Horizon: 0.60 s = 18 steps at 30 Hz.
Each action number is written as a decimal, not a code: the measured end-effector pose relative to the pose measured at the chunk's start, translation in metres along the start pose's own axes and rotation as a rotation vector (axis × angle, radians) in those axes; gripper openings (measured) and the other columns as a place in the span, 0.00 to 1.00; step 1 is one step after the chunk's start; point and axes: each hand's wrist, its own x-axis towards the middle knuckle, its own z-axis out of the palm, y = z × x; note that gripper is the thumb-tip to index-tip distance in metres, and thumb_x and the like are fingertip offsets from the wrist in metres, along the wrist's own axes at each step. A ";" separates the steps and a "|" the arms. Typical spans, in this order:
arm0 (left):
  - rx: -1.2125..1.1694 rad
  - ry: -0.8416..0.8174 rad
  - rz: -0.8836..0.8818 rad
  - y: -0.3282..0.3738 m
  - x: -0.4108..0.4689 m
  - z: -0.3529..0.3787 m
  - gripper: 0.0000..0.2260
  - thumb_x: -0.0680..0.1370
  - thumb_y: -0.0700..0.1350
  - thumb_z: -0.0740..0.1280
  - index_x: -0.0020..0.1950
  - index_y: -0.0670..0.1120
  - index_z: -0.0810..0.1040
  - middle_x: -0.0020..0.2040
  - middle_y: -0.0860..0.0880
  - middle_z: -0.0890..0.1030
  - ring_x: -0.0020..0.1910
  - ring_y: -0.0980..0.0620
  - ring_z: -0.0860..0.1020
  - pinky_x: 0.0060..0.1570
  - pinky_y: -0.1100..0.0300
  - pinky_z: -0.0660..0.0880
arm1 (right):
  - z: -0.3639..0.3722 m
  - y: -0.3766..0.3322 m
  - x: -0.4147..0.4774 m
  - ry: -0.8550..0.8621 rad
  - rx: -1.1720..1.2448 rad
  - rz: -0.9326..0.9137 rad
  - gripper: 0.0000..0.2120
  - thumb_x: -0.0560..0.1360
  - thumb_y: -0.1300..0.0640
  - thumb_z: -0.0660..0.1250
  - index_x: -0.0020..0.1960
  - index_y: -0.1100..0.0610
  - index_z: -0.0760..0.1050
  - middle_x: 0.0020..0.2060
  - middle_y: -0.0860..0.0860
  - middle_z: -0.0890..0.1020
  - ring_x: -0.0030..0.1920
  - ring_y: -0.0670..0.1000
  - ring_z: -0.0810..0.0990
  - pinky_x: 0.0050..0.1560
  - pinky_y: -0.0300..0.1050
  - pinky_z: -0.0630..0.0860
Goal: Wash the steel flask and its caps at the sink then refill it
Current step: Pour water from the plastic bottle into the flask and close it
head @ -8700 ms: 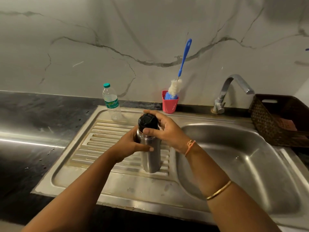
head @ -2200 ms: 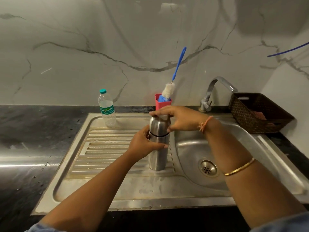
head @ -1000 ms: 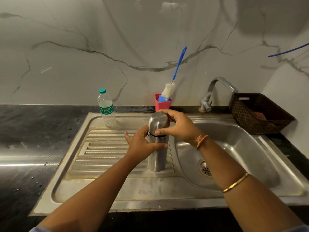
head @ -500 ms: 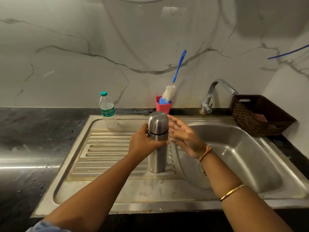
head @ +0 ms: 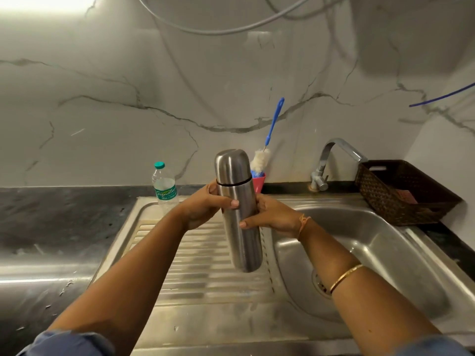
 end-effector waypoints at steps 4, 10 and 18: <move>0.017 0.110 0.015 0.014 0.006 -0.011 0.32 0.64 0.45 0.73 0.67 0.54 0.68 0.60 0.51 0.79 0.57 0.53 0.78 0.57 0.56 0.72 | 0.007 -0.011 0.019 0.195 -0.096 -0.059 0.30 0.68 0.58 0.75 0.66 0.53 0.68 0.57 0.50 0.79 0.58 0.49 0.77 0.60 0.51 0.75; -0.015 0.290 -0.223 -0.014 0.000 -0.023 0.46 0.55 0.53 0.80 0.68 0.57 0.61 0.70 0.47 0.66 0.64 0.47 0.69 0.66 0.44 0.64 | 0.014 -0.025 0.051 0.516 -0.119 -0.100 0.31 0.64 0.54 0.78 0.59 0.49 0.63 0.50 0.45 0.74 0.53 0.46 0.75 0.52 0.41 0.72; 0.371 0.673 -0.045 -0.033 0.017 0.006 0.38 0.60 0.51 0.81 0.63 0.52 0.64 0.56 0.53 0.71 0.50 0.54 0.76 0.42 0.63 0.74 | 0.029 -0.039 0.077 0.728 -0.137 -0.027 0.33 0.64 0.47 0.77 0.59 0.54 0.63 0.49 0.50 0.76 0.49 0.50 0.77 0.48 0.44 0.75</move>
